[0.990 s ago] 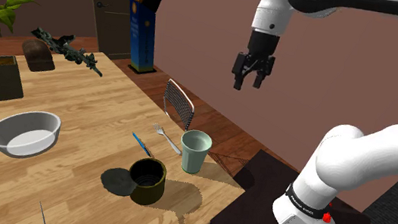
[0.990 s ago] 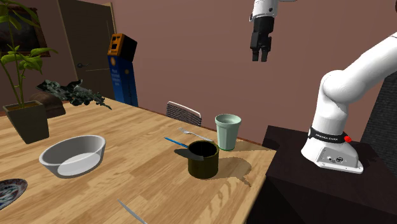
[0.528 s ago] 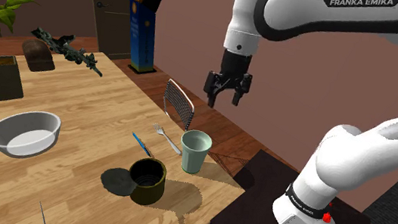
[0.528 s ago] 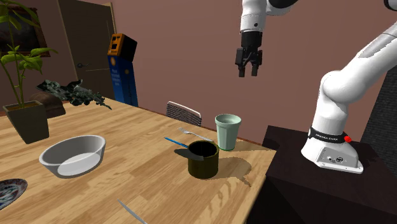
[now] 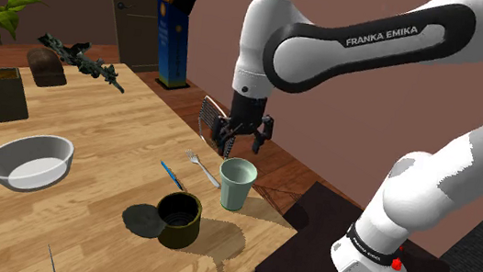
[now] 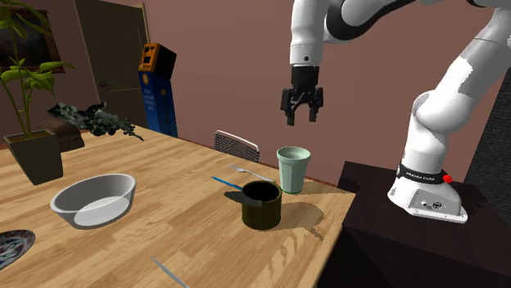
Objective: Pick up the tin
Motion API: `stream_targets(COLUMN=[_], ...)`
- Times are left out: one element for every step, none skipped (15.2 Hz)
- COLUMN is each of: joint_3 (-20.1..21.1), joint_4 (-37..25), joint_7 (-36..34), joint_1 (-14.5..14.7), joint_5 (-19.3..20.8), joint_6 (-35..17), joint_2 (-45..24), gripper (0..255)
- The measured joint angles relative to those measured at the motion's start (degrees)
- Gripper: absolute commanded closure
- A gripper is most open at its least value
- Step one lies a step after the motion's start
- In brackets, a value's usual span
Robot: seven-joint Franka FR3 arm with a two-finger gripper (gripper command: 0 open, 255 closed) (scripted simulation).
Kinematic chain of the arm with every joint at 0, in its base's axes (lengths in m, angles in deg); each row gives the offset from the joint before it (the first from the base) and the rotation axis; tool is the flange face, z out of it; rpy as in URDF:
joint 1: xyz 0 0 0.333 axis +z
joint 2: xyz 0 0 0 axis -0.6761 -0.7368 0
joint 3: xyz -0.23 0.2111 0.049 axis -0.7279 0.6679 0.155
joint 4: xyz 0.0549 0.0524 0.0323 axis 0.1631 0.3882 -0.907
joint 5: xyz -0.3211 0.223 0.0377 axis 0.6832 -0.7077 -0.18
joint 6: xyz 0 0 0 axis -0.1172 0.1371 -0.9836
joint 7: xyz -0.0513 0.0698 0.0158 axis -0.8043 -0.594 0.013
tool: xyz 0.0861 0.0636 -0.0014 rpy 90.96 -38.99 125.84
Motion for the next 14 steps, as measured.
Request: stream_targets(joint_3=[1.0, 2.7, 4.2, 5.2, 6.4, 7.7, 8.6, 9.7, 10.2, 10.8, 11.1, 11.2, 11.1, 10.7], joint_4=[-0.5, -1.3, -2.1, -2.9, -4.0, -5.7, -6.3, -7.2, -8.2, -9.8, -10.9, -12.6, -14.5, -16.0], joint_7=[-1.6, -3.9, -6.3, -8.2, -10.6, -13.3, -15.6, -18.5, -20.9, -23.7, -26.4, -29.2, -32.3, -34.9], joint_1=[-0.5, -0.8, -1.2, -1.6, -1.9, -2.3, -2.6, -2.7, -2.8, -2.7, -2.5, -2.1, -1.2, -0.4], joint_5=[0.4, 1.0, 1.7, 2.5, 3.6, 5.1, 6.4, 8.2, 9.8, 11.9, 14.1, 16.4, 18.9, 21.0], joint_6=[-1.5, -3.4, -5.0, -6.2, -7.2, -8.3, -9.8, -11.3, -12.1, -12.9, -13.9, -14.5, -15.2, -15.6], joint_2=[-2.0, -4.6, -7.0, -9.1, -11.3, -14.2, -16.6, -19.4, -21.6, -24.5, -27.3, -30.2, -33.5, -36.1], gripper=[0, 0, 0, 0, 0, 0, 0, 0, 0, 0, 0, 0, 0, 0])
